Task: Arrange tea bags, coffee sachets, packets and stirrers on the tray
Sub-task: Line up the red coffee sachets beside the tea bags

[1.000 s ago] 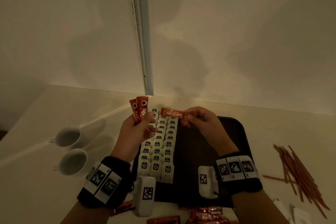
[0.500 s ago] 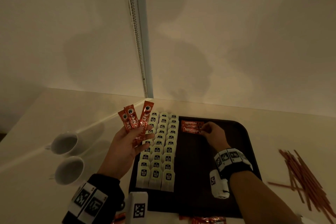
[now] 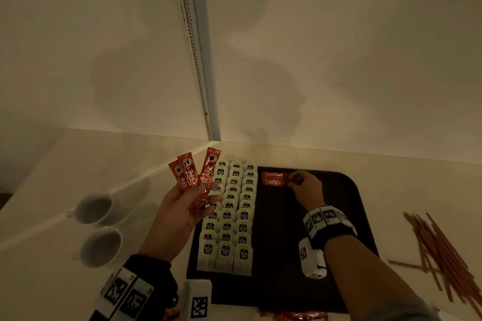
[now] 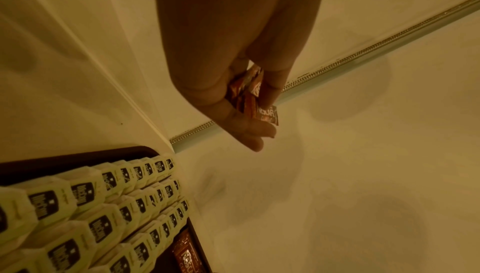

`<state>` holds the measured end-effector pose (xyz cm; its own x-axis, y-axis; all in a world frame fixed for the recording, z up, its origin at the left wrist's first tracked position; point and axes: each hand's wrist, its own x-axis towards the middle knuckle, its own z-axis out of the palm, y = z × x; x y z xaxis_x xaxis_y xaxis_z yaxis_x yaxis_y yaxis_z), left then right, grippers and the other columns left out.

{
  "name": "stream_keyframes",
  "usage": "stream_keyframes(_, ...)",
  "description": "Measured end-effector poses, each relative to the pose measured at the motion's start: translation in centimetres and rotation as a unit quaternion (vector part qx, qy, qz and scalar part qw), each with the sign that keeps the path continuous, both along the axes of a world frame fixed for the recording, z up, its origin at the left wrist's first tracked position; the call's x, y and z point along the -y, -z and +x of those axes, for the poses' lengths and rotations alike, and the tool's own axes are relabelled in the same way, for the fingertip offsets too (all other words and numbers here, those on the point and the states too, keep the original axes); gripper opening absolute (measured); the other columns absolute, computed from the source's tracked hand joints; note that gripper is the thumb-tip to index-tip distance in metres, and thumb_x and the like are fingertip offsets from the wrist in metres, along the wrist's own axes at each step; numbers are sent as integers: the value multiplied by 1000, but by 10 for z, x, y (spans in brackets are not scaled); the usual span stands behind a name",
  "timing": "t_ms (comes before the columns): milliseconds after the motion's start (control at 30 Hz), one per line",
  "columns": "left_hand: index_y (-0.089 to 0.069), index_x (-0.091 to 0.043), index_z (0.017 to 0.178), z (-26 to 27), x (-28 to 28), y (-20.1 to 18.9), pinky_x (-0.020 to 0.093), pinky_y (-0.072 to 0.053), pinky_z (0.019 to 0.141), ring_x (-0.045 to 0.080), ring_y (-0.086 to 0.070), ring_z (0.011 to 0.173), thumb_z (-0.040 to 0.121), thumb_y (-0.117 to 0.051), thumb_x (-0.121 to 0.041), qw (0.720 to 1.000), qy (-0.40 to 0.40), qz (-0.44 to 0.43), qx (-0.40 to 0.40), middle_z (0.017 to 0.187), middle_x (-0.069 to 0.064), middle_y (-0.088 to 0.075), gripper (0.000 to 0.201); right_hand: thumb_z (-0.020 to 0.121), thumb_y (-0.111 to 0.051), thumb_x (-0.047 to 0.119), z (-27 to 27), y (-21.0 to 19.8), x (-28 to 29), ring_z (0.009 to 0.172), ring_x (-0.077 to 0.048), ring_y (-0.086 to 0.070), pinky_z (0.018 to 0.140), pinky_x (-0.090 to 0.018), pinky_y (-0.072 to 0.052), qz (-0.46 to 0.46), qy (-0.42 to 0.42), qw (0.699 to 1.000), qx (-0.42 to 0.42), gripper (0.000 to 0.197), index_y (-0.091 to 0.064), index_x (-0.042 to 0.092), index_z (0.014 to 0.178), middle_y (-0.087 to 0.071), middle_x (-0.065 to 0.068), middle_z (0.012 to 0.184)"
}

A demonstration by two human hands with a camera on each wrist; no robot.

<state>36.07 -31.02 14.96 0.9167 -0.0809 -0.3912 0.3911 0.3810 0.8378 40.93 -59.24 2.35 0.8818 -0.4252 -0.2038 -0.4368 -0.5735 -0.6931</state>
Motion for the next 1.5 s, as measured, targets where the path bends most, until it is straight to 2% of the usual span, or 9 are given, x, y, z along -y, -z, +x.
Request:
stream_keyframes(300,-61,-6,94,-2,5,4,19,-55,56,17,-69,67,93,-49,-1,1000,-10,-11,-14,80,8,-70,12,80,-70,11,7,14,5,90,-15,-55,83,-24,-45,-38,-12,999,2,19,-64,9,98,-60,-12,105)
stream_keyframes(467,-61,-4,94,1,9,3,19,-55,62,15,-66,70,90,-55,-1,998,14,52,20,82,7,-67,8,91,-59,23,0,-41,-20,98,-17,-58,76,-21,-47,76,-20,993,88,20,-59,14,108,-60,-3,108)
stream_keyframes(600,-66,-6,92,5,14,-7,17,-52,57,8,-61,58,86,-62,-3,986,49,140,72,71,2,-67,8,92,-52,30,-27,-111,-62,96,-13,-62,76,-24,-52,296,-175,932,113,26,-57,23,117,-62,-1,109)
stream_keyframes(700,-69,-10,87,7,15,-14,18,-52,58,9,-61,58,82,-69,-9,971,58,202,113,69,2,-68,5,88,-59,22,-43,-126,-81,90,-9,-65,74,-22,-53,338,-232,905,110,26,-58,26,114,-64,0,102)
stream_keyframes(833,-68,-12,81,3,12,-22,17,-53,62,7,-66,64,81,-70,-9,972,53,185,137,69,-2,-70,4,90,-54,3,-54,-117,-90,79,-6,-63,71,-19,-53,410,-179,888,105,12,-63,12,92,-63,-3,93)
stream_keyframes(967,-69,-10,81,0,10,-27,15,-53,60,6,-68,65,81,-70,-5,962,36,211,170,71,-1,-70,5,89,-50,-3,-61,-113,-96,79,-9,-66,68,-17,-54,543,-138,825,70,15,-60,6,96,-63,-7,91)
stream_keyframes(1100,-69,-13,82,-1,9,-28,19,-56,62,9,-69,67,82,-69,-6,957,24,224,182,73,1,-71,7,88,-50,-6,-65,-114,-100,77,-11,-66,65,-16,-54,572,-133,808,54,15,-60,2,97,-65,-8,90)
stream_keyframes(1333,-68,-7,80,-6,6,-18,18,-55,63,11,-69,68,78,-70,3,974,28,169,150,68,-2,-70,10,85,-60,0,-64,-123,-96,84,-12,-66,75,-20,-53,419,-181,884,101,13,-67,8,94,-64,-10,98)
stream_keyframes(1500,-65,-6,80,-8,9,-9,15,-53,64,7,-68,69,83,-63,5,989,8,99,108,67,-5,-69,12,85,-64,7,-58,-132,-82,70,-5,-62,65,-15,-50,317,-201,922,96,16,-71,15,97,-67,1,83)
